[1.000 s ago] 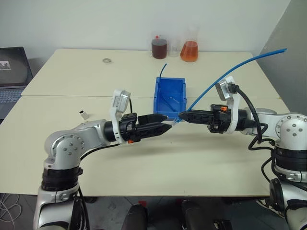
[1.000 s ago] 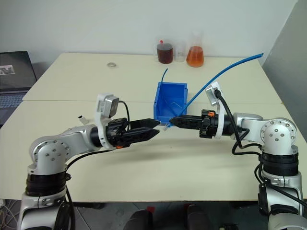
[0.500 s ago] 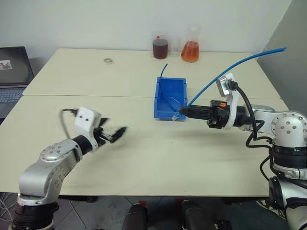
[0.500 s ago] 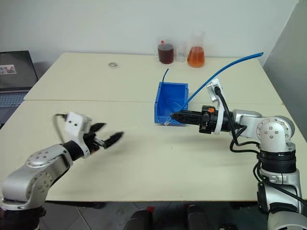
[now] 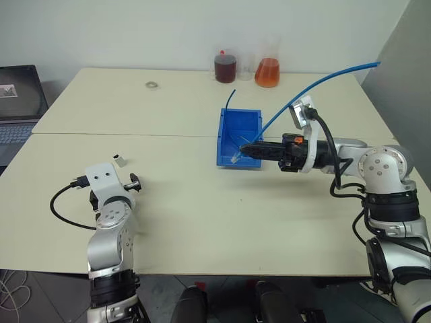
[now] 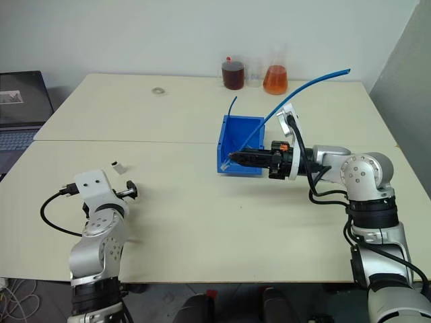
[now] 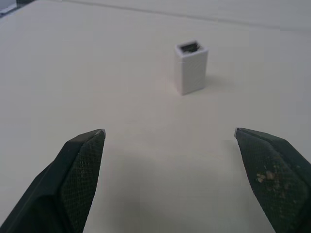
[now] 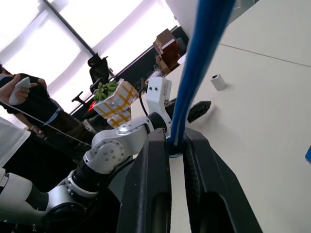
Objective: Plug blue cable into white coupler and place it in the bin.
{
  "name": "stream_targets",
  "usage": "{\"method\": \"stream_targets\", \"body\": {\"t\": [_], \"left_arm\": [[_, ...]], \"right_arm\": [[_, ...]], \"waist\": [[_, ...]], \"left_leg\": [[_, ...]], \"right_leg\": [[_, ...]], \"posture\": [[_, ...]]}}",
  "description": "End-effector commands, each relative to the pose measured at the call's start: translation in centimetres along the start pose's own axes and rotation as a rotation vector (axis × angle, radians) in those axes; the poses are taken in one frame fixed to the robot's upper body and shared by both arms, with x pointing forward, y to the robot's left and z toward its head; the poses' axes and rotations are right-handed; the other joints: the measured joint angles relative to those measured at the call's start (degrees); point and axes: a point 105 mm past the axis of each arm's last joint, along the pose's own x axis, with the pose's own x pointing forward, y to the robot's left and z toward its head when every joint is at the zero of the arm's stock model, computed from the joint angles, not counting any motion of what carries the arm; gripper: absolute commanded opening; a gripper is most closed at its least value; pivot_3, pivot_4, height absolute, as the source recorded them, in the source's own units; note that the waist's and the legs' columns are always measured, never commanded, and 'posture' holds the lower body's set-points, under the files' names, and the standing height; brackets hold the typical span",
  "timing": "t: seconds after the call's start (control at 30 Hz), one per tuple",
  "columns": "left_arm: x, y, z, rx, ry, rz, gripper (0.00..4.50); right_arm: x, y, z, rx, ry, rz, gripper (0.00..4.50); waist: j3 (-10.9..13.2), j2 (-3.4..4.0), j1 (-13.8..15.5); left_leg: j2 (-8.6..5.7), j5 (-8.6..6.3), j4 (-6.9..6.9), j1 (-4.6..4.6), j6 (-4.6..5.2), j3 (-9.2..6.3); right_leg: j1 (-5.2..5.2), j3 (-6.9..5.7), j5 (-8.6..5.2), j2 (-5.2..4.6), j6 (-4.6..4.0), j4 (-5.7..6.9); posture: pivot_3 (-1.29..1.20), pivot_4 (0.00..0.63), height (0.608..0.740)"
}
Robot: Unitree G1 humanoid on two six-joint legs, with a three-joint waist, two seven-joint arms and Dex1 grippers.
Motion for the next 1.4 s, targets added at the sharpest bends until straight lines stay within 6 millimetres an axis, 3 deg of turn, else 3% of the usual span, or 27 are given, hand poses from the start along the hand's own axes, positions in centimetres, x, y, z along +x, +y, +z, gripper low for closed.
{"method": "stream_targets", "body": {"t": [0.03,0.23,0.53,0.83,1.4], "left_arm": [[1.2,-0.3,1.5,-0.015,-0.050,0.028,4.47],[3.1,-1.6,1.6,-0.009,-0.039,0.019,4.47],[5.1,-2.8,1.0,-0.166,0.027,0.001,4.47],[6.0,-3.2,1.1,-0.236,0.041,-0.011,4.47],[5.8,-2.1,0.4,-0.240,0.063,0.043,1.01]], "right_arm": [[-0.2,0.6,1.4,-0.052,-0.029,0.013,0.10],[-0.6,0.2,1.2,-0.052,-0.026,-0.012,0.10],[-0.8,0.2,1.2,-0.059,-0.040,-0.035,0.10],[-0.9,0.0,1.1,-0.062,-0.047,-0.055,0.10],[-0.7,-0.4,1.3,-0.055,-0.052,-0.062,0.10]], "waist": [[0.0,0.00,0.0],[0.0,-0.01,0.1],[0.0,-0.01,0.1],[0.0,0.03,0.1],[-0.1,0.10,0.2]], "left_leg": [[0.00,0.00,0.01,-0.01,0.00,-0.01],[-0.07,0.00,0.01,-0.01,-0.01,-0.01],[-0.07,0.01,0.02,0.01,-0.01,-0.02],[-0.09,0.02,0.02,0.04,-0.02,-0.04],[-0.14,0.02,0.03,0.05,-0.02,-0.04]], "right_leg": [[0.00,-0.01,0.00,0.00,0.00,0.00],[0.01,-0.02,0.01,-0.08,0.02,0.00],[0.02,-0.03,0.02,-0.08,0.02,0.06],[0.03,-0.05,0.02,-0.09,0.02,0.12],[0.03,-0.05,0.02,-0.15,0.02,0.15]], "posture": [[0.00,0.150,0.740],[0.00,0.150,0.740],[0.00,0.150,0.740],[0.00,0.150,0.740],[0.00,0.150,0.740]]}}
